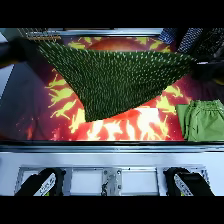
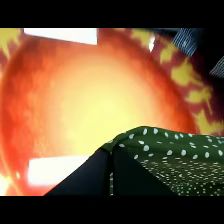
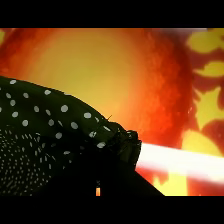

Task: Fold the clothes and pants, and hang the long-sleeved shirts on hangers.

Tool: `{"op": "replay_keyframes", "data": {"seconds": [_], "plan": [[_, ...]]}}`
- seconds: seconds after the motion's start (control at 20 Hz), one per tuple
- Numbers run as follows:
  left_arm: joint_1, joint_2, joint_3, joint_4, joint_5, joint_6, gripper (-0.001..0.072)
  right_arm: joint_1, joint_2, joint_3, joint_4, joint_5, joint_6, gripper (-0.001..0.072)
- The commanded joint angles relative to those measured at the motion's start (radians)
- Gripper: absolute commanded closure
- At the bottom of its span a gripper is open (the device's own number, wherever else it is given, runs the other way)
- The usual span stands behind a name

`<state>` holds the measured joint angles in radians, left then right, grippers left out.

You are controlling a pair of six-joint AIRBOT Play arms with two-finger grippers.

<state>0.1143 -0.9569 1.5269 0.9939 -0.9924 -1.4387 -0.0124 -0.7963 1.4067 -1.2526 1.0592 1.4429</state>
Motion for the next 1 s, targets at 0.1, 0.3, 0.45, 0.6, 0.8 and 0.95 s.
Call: {"op": "replay_keyframes", "data": {"seconds": [0.1, 0.3, 0.45, 0.6, 0.8, 0.95], "plan": [[0.020, 0.243, 0.088, 0.008, 0.039, 0.000, 0.0705, 0.000, 0.136, 0.068, 0.000, -0.053, -0.003, 0.0706], [0.020, 0.359, 0.045, 0.006, 0.184, -0.001, 0.0705, 0.000, 0.198, 0.068, -0.001, -0.037, -0.003, 0.0706], [0.020, 0.375, 0.037, 0.004, 0.234, -0.001, 0.0706, 0.000, 0.210, 0.068, -0.001, 0.044, 0.017, 0.0706], [0.019, 0.292, 0.037, 0.004, 0.203, -0.001, 0.0706, 0.000, 0.172, 0.068, -0.005, 0.180, 0.100, 0.0706], [-0.021, 0.048, 0.037, 0.000, 0.156, 0.000, 0.0706, 0.000, -0.011, 0.057, -0.004, 0.289, 0.153, 0.0706], [-0.100, -0.182, 0.037, 0.007, 0.266, 0.040, 0.0705, 0.002, -0.225, 0.041, -0.022, 0.276, 0.151, 0.0706]]}}
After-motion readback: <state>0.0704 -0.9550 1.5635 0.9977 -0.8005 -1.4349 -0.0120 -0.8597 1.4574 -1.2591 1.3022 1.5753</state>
